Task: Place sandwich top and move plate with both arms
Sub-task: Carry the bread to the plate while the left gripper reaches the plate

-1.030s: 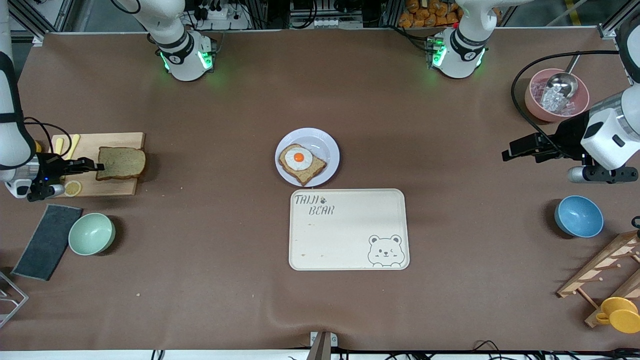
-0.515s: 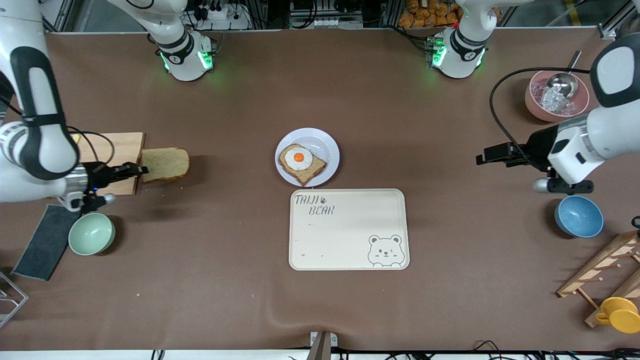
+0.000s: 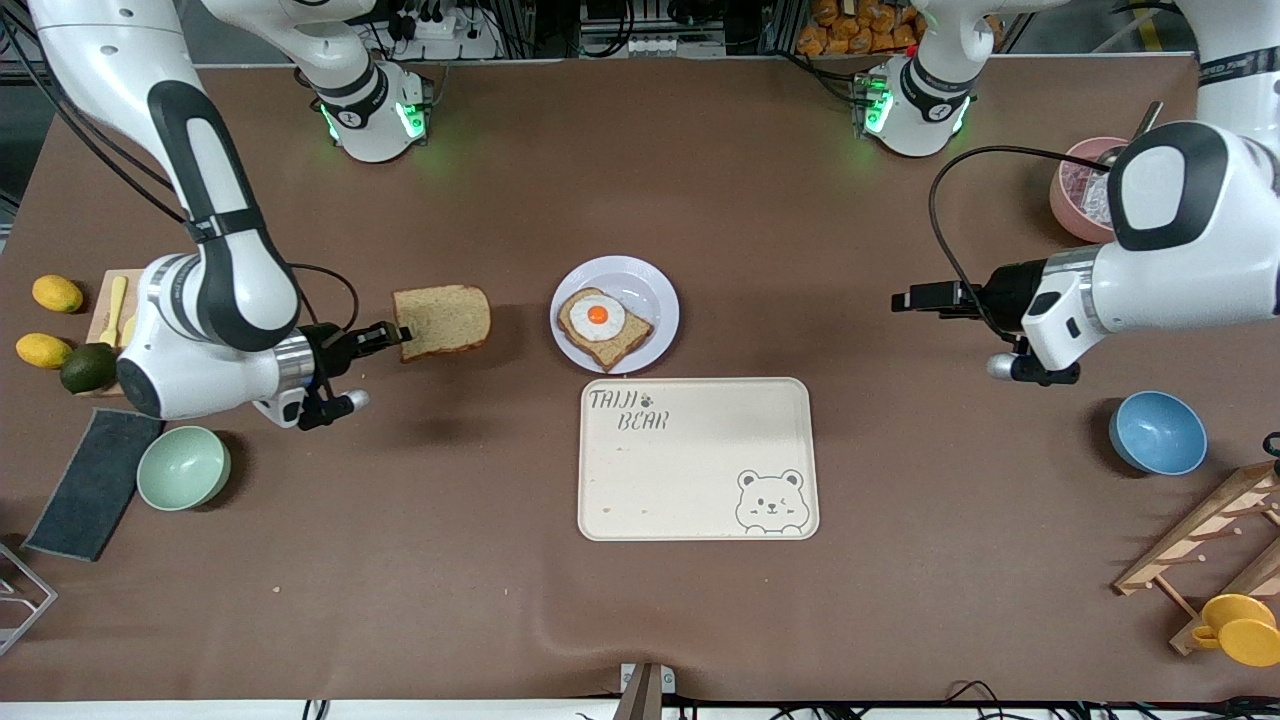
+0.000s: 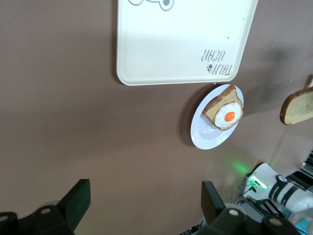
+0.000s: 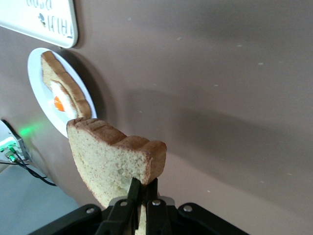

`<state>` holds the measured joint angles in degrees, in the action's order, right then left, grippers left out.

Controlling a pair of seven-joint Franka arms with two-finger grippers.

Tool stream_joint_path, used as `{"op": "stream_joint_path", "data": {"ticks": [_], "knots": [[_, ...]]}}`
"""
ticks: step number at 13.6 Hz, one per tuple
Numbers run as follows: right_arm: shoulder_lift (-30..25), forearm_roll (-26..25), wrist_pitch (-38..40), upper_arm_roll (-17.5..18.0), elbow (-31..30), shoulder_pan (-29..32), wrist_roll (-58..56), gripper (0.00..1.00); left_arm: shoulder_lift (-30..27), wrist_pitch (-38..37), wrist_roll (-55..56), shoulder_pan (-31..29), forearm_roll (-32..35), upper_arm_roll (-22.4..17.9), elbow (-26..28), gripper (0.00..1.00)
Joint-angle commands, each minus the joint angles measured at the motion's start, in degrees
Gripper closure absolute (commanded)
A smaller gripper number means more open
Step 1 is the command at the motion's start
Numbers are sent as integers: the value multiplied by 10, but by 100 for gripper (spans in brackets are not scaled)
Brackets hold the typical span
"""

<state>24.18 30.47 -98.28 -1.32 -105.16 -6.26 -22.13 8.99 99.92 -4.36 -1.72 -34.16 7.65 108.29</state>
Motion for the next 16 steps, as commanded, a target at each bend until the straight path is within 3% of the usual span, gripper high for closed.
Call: {"op": "stream_joint_path", "data": {"ticks": [1, 6, 7, 9, 16], "knots": [[-11, 33, -3, -8, -8, -26, 19, 100, -25, 45, -58, -7, -92, 1, 86, 0], [-5, 37, -98, -8, -8, -163, 120, 100, -30, 67, -130, -2, -188, 4, 162, 0], [-4, 49, -110, -8, -8, -187, 141, 100, -34, 82, -147, -6, -210, 22, 179, 0], [-2, 80, -125, -9, -10, -215, 148, 100, -34, 106, -178, -6, -249, 31, 202, 0], [34, 80, -214, -9, -16, -272, 191, 100, 5, 115, -287, -4, -364, 32, 261, 0]]}}
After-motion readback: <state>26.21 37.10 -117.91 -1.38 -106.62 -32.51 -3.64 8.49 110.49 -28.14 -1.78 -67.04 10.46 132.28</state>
